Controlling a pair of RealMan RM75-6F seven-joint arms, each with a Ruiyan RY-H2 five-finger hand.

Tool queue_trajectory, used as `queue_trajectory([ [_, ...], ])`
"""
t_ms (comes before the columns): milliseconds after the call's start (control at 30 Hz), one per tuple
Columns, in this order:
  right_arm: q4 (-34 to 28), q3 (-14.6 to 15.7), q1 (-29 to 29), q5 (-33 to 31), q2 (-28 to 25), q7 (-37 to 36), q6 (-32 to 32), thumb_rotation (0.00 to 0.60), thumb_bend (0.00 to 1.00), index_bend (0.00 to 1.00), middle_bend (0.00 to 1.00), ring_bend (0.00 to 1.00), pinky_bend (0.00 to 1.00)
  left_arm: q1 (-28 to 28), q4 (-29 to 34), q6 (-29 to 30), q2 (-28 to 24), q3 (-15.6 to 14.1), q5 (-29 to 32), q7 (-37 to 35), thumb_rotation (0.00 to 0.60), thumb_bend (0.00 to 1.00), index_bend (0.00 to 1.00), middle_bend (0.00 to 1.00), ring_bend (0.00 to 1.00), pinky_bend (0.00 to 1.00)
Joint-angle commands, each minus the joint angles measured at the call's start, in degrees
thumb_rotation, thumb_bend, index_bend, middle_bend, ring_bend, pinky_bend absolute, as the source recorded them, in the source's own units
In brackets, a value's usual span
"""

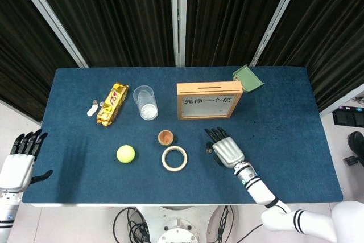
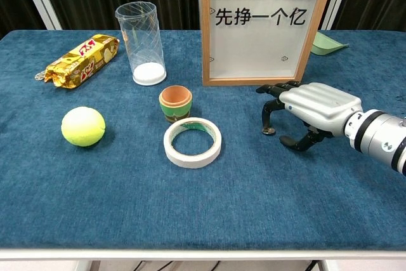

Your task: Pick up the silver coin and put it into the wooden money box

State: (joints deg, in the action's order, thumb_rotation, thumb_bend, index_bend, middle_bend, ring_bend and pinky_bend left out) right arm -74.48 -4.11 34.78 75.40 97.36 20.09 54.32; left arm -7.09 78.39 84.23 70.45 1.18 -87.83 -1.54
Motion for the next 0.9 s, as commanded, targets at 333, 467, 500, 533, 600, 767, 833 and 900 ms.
queue_trajectory([
  [333, 1.89, -0.29, 0.22, 0.1, 1.61, -0.13, 0.62, 0.6, 0.39, 0.51, 0.04, 0.0, 0.0, -0.19, -1.44, -0.9, 0.52, 0.1, 0.7, -0.88, 0.6, 0.09, 0.01, 0.0, 0.0, 0.0],
  [467, 2.66, -0.38, 0.28, 0.23, 2.06, -0.23, 0.83, 0.6, 0.4, 0.53, 0.05, 0.0, 0.0, -0.27, -1.91, -1.13, 0.68, 0.1, 0.79, -1.28, 0.6, 0.09, 0.01, 0.0, 0.0, 0.0],
  [500, 2.82, -0.34, 0.28, 0.25, 2.16, -0.2, 0.85, 0.6, 0.4, 0.53, 0.05, 0.0, 0.0, -0.28, -2.02, -1.18, 0.72, 0.09, 0.79, -1.4, 0.6, 0.09, 0.01, 0.0, 0.0, 0.0],
  [533, 2.87, -0.32, 0.26, 0.27, 2.22, -0.2, 0.89, 0.6, 0.4, 0.53, 0.05, 0.0, 0.0, -0.29, -2.08, -1.18, 0.74, 0.08, 0.77, -1.47, 0.6, 0.09, 0.01, 0.0, 0.0, 0.0],
  [600, 2.99, -0.31, 0.2, 0.38, 2.34, -0.24, 1.12, 0.6, 0.4, 0.53, 0.05, 0.0, 0.0, -0.29, -2.22, -1.16, 0.77, 0.04, 0.71, -1.58, 0.6, 0.09, 0.01, 0.0, 0.0, 0.0],
  [767, 3.27, -0.29, -0.01, 0.91, 2.52, -0.15, 2.07, 0.6, 0.4, 0.53, 0.05, 0.0, 0.0, -0.29, -2.24, -0.99, 0.75, -0.04, 0.47, -1.54, 0.6, 0.09, 0.01, 0.0, 0.0, 0.0],
  [833, 3.42, -0.28, -0.16, 1.31, 2.58, -0.18, 2.72, 0.6, 0.39, 0.49, 0.05, 0.0, 0.0, -0.26, -2.13, -0.88, 0.7, -0.09, 0.36, -1.44, 0.6, 0.09, 0.01, 0.0, 0.0, 0.0],
  [900, 3.51, -0.19, -0.23, 1.71, 2.53, -0.38, 3.07, 0.6, 0.39, 0.45, 0.06, 0.0, 0.0, -0.24, -2.03, -0.86, 0.66, -0.13, 0.33, -1.33, 0.6, 0.09, 0.01, 0.0, 0.0, 0.0],
])
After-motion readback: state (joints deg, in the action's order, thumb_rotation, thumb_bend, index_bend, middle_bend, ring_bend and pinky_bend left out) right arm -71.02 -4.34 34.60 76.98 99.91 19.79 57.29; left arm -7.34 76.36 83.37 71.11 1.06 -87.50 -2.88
